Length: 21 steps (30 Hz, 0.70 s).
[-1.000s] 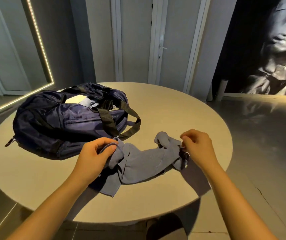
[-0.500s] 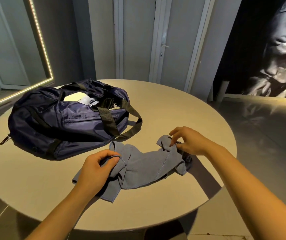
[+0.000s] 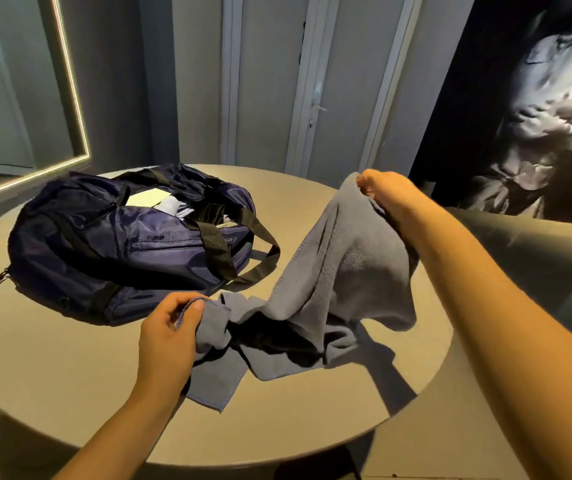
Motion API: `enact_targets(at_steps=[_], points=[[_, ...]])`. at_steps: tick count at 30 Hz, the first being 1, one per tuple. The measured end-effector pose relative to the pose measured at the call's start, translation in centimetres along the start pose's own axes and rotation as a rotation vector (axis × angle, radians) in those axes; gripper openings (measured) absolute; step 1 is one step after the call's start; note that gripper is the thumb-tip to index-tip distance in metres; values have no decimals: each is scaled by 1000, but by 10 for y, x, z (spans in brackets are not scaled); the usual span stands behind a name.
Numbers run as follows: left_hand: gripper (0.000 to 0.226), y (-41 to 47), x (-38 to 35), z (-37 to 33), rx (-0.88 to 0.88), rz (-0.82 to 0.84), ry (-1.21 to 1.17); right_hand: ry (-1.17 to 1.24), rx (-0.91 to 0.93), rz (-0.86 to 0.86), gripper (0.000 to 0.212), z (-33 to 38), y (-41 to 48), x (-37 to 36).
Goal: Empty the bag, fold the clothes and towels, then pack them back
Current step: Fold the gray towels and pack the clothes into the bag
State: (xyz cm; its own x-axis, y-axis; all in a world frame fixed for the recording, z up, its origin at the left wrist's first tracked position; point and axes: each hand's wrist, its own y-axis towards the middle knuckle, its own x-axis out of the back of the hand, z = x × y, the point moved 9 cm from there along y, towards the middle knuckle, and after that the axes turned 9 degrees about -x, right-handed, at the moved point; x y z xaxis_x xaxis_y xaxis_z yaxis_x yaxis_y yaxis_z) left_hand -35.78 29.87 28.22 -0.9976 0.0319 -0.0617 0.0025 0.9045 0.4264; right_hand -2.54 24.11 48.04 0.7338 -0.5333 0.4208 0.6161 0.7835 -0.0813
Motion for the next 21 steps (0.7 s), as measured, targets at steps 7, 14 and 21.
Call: enact_targets(at_steps=[7, 14, 21], points=[[12, 0, 10, 3, 27, -53, 40, -211, -289, 162, 27, -97, -8, -38], [17, -2, -9, -11, -86, 121, 148, -333, -172, 31, 27, -136, -22, -36], [13, -2, -7, -12, -98, 114, 165, -364, 31, 37, 22, -136, -39, -34]])
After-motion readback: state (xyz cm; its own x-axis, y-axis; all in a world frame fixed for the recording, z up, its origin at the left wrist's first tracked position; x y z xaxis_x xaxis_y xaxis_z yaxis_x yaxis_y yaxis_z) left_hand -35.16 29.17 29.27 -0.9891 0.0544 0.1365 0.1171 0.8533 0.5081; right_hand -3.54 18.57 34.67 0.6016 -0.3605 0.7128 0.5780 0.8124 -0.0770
